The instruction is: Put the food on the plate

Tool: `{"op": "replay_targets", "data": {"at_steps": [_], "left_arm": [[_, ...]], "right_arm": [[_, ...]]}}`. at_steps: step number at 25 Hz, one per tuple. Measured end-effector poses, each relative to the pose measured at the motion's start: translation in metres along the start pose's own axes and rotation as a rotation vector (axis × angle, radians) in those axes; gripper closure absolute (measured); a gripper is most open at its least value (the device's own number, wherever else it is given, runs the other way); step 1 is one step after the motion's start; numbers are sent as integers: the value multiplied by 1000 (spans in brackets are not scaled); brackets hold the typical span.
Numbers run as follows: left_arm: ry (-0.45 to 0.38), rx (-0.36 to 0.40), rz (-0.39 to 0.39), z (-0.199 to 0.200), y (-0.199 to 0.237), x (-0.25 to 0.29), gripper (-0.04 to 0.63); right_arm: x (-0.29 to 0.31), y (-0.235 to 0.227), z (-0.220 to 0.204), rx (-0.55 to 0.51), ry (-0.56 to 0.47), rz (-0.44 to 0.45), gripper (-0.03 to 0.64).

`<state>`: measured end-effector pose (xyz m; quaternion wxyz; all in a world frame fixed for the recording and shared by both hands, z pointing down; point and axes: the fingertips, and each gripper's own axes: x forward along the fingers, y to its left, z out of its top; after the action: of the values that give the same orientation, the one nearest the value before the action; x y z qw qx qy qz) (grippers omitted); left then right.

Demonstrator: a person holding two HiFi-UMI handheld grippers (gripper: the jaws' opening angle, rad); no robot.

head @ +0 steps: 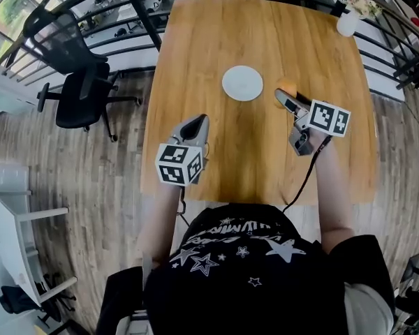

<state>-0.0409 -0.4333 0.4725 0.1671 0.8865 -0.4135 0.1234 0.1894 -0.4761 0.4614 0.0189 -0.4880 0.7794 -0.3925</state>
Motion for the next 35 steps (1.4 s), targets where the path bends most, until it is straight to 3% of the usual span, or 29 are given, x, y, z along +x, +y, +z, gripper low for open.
{"op": "replay_targets", "data": {"at_steps": [14, 30, 35], "left_arm": [[37, -25, 26, 2, 29, 49, 594], [77, -58, 53, -8, 49, 76, 594], [98, -60, 53, -13, 50, 83, 594]], "right_arm": [[92, -27, -16, -41, 163, 0, 295], [160, -47, -41, -71, 280, -15, 295], [178, -50, -51, -142, 341, -32, 295]]}}
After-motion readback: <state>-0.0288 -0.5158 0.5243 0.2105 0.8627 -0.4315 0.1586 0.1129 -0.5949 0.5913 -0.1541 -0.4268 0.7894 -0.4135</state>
